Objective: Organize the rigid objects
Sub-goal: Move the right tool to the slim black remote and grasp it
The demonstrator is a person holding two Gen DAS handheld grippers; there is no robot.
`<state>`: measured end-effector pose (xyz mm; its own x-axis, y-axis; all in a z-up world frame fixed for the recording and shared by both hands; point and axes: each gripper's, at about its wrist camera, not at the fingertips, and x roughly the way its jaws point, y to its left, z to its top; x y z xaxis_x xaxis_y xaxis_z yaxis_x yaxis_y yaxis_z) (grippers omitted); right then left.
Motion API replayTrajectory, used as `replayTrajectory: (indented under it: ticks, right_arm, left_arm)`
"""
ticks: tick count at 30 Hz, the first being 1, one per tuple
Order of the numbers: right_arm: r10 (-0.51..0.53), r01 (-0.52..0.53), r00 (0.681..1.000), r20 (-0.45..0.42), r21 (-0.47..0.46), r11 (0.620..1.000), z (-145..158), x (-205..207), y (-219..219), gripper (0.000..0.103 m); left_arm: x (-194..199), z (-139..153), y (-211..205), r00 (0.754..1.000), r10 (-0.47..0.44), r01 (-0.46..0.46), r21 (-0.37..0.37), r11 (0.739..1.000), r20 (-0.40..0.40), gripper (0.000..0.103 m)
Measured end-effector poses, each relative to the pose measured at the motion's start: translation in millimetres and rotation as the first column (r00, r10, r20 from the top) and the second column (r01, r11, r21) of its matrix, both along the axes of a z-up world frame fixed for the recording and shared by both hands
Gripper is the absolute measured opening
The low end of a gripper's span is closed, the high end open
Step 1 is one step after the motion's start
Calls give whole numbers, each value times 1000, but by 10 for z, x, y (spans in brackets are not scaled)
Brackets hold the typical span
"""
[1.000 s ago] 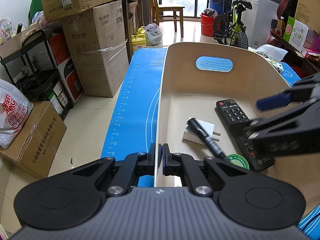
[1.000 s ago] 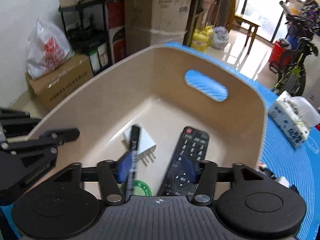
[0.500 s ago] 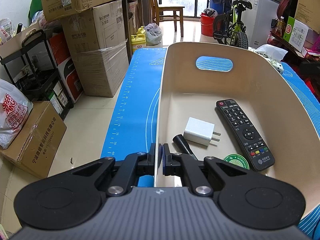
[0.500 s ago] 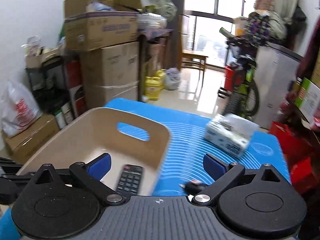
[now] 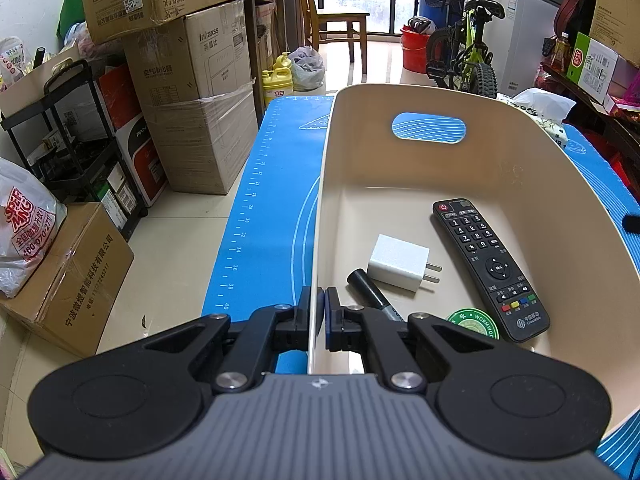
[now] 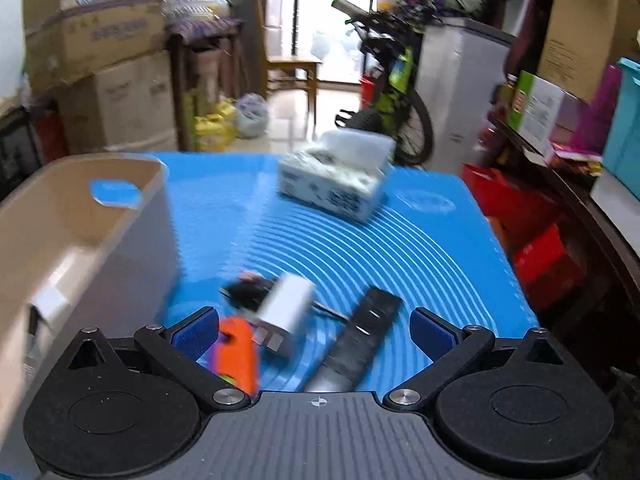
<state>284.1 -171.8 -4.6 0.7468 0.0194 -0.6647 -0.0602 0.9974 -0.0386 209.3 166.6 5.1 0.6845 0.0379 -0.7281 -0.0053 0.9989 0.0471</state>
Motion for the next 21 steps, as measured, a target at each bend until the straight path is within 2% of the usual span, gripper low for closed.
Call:
replayTrajectory:
  ticks: [8,12,17,21]
  right_arm:
    - [-67,67,995,-75,-2,998,-410,116,-162,100]
    - [-84,86,992,-97,14,996,-518,165,-192,100]
    - [-105,104,989,-106,-19,994,-636,203,-169,100]
    - [-141,143,985,-104,11,990,-708,271,-209,99]
  left_arm:
    - [0,-2,-1,1000,0,0,0,1000,0,6]
    - [0,-1,0,1000,0,0,0,1000,0,6]
    - [1,0,0,1000,0,0,0,1000,0,6]
    - [1,0,0,1000,0,0,0,1000,0,6]
